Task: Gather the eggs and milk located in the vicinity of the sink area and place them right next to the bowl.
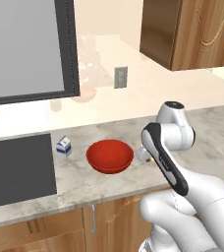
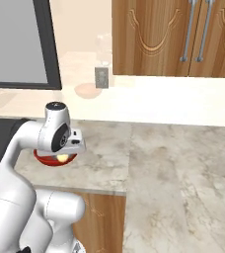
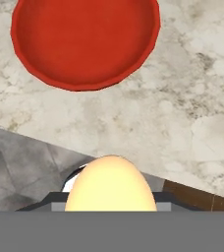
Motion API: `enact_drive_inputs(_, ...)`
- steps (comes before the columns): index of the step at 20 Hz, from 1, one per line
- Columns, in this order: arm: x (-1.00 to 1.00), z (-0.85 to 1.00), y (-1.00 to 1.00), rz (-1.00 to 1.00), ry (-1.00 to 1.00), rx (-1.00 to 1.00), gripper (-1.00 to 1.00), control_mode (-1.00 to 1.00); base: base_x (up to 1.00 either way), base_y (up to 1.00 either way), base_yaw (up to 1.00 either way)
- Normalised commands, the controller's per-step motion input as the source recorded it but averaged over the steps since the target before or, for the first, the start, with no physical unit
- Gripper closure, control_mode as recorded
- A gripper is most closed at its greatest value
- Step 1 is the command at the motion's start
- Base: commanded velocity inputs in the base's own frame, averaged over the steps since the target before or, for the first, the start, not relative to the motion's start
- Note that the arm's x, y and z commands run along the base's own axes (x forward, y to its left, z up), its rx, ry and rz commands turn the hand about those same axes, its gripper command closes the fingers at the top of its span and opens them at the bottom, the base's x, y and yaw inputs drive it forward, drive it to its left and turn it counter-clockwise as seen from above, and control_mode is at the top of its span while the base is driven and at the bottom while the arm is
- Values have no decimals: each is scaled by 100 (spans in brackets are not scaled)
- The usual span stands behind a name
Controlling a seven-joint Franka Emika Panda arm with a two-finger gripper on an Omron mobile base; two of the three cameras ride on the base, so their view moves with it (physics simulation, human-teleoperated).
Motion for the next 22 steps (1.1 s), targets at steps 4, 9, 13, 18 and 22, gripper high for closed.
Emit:
enact_drive_inputs(4, 27, 0, -16, 13, 0, 0, 100, -100, 0, 0, 0)
enact_drive_inputs(9, 35, -6, -7, 15, -2, 0, 100, -100, 0, 0, 0)
enact_drive_inputs(13, 35, -17, -7, 19, -1, 0, 100, -100, 0, 0, 0)
enact_drive_inputs(18, 34, -27, -8, 22, -2, 0, 100, -100, 0, 0, 0)
enact_drive_inputs(22, 33, -23, -5, 21, -1, 0, 100, -100, 0, 0, 0)
